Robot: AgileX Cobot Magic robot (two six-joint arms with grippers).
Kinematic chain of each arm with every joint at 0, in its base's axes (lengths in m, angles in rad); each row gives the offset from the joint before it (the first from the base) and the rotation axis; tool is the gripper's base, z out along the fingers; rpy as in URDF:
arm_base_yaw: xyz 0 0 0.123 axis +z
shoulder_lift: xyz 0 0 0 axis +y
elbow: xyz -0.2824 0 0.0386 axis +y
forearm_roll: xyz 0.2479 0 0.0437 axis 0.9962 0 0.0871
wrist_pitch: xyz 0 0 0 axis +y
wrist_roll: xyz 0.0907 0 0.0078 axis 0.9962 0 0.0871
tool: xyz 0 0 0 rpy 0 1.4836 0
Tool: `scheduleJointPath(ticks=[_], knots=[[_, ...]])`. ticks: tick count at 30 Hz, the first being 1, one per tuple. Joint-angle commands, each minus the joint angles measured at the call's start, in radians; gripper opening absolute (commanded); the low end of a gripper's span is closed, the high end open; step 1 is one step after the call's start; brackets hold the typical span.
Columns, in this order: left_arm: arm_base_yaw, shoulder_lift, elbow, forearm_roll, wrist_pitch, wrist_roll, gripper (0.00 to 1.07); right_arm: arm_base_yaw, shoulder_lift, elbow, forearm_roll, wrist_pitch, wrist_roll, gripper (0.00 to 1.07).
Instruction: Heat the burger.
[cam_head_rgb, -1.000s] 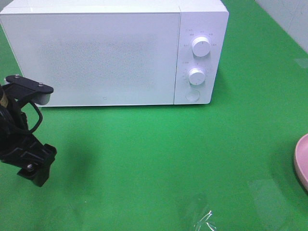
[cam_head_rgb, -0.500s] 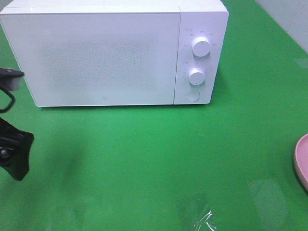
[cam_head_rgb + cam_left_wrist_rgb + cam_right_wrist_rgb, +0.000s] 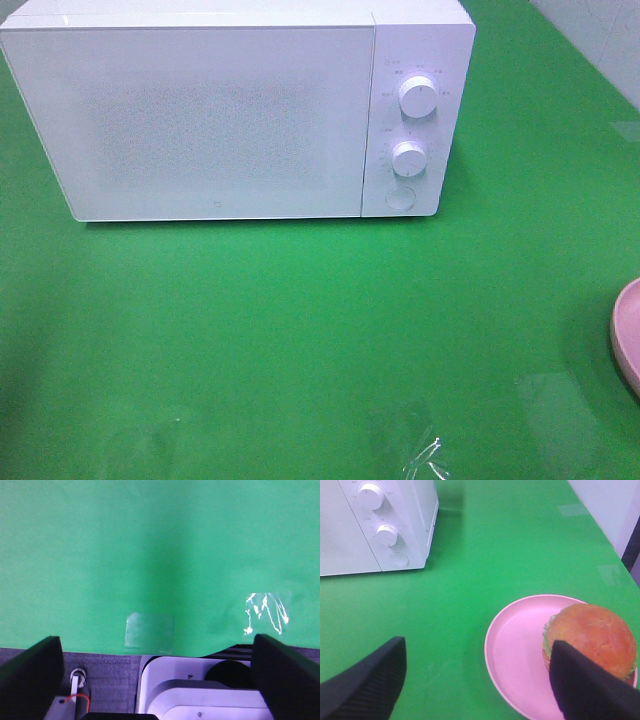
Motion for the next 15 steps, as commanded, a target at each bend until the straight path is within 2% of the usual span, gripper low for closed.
scheduleJointPath(ticks=[1, 2, 3, 4, 5, 6, 8, 9, 12, 13, 14, 15], knots=[[0.006, -0.156, 0.060, 0.012, -0.009, 0.033, 0.94, -0.008, -0.027, 0.002, -0.001, -0.008, -0.012, 0.76], [0.006, -0.284, 0.104, 0.027, -0.014, 0.039, 0.94, -0.008, -0.027, 0.002, -0.001, -0.008, -0.012, 0.76], [0.006, -0.284, 0.104, 0.027, -0.014, 0.039, 0.94, -0.008, -0.027, 0.002, -0.001, -0.008, -0.012, 0.76], [0.006, -0.403, 0.138, 0.031, -0.012, 0.039, 0.94, -0.008, -0.027, 0.002, -0.001, -0.008, -0.012, 0.76], [0.006, -0.403, 0.138, 0.031, -0.012, 0.039, 0.94, -0.008, -0.027, 0.002, -0.001, -0.008, -0.012, 0.76], [0.003, -0.524, 0.170, 0.030, -0.009, 0.036, 0.94, -0.008, -0.027, 0.002, -0.001, -0.008, -0.012, 0.76], [0.003, -0.582, 0.187, 0.028, -0.033, 0.036, 0.94, -0.008, -0.027, 0.002, -0.001, -0.008, -0.012, 0.76], [0.003, -0.727, 0.195, 0.031, -0.043, 0.040, 0.94, -0.008, -0.027, 0.002, -0.001, -0.008, -0.012, 0.76], [0.003, -0.779, 0.195, 0.035, -0.043, 0.040, 0.94, -0.008, -0.027, 0.002, -0.001, -0.008, -0.012, 0.76], [0.003, -0.874, 0.195, 0.040, -0.043, 0.040, 0.94, -0.008, -0.027, 0.002, -0.001, -0.008, -0.012, 0.76], [0.003, -0.874, 0.195, 0.040, -0.043, 0.040, 0.94, -0.008, -0.027, 0.002, -0.001, -0.008, -0.012, 0.76], [0.003, -0.944, 0.195, 0.040, -0.043, 0.040, 0.94, -0.008, -0.027, 0.002, -0.001, -0.008, -0.012, 0.76]])
